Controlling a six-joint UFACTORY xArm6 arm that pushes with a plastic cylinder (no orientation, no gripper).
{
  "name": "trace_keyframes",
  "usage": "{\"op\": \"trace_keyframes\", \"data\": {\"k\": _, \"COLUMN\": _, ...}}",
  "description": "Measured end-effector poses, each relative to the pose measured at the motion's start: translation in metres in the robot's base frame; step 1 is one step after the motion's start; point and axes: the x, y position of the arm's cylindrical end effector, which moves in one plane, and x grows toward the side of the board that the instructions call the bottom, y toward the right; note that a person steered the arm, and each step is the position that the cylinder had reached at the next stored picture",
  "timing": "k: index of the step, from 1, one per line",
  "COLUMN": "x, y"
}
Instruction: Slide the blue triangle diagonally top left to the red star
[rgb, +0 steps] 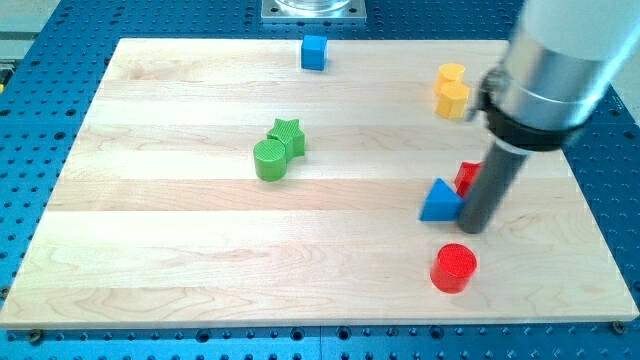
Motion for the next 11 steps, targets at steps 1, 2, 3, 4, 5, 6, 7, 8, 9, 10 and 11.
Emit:
{"op": "trace_keyframes", "data": {"k": 1, "x": -0.019, "y": -0.022}}
{"op": "trace_keyframes", "data": {"k": 2, "x": -0.063, "y": -0.046}}
{"op": "trace_keyframes", "data": {"k": 3, "x": -0.051, "y": -0.025}}
{"op": "trace_keyframes", "data": {"k": 4, "x": -0.016, "y": -0.046}}
{"op": "trace_keyframes", "data": {"k": 5, "x": -0.010, "y": -0.112}}
{"op": "trace_keyframes", "data": {"k": 6, "x": -0.046, "y": -0.104}}
{"op": "trace_keyframes", "data": {"k": 7, "x": -0.027, "y": -0.076}}
{"op": "trace_keyframes", "data": {"k": 8, "x": -0.001, "y": -0.060}}
{"op": "trace_keyframes", "data": {"k": 9, "x": -0.046, "y": -0.018}}
{"op": "trace_keyframes", "data": {"k": 10, "x": -0.100, "y": -0.037}}
{"op": "trace_keyframes", "data": {"k": 11, "x": -0.123, "y": -0.049}}
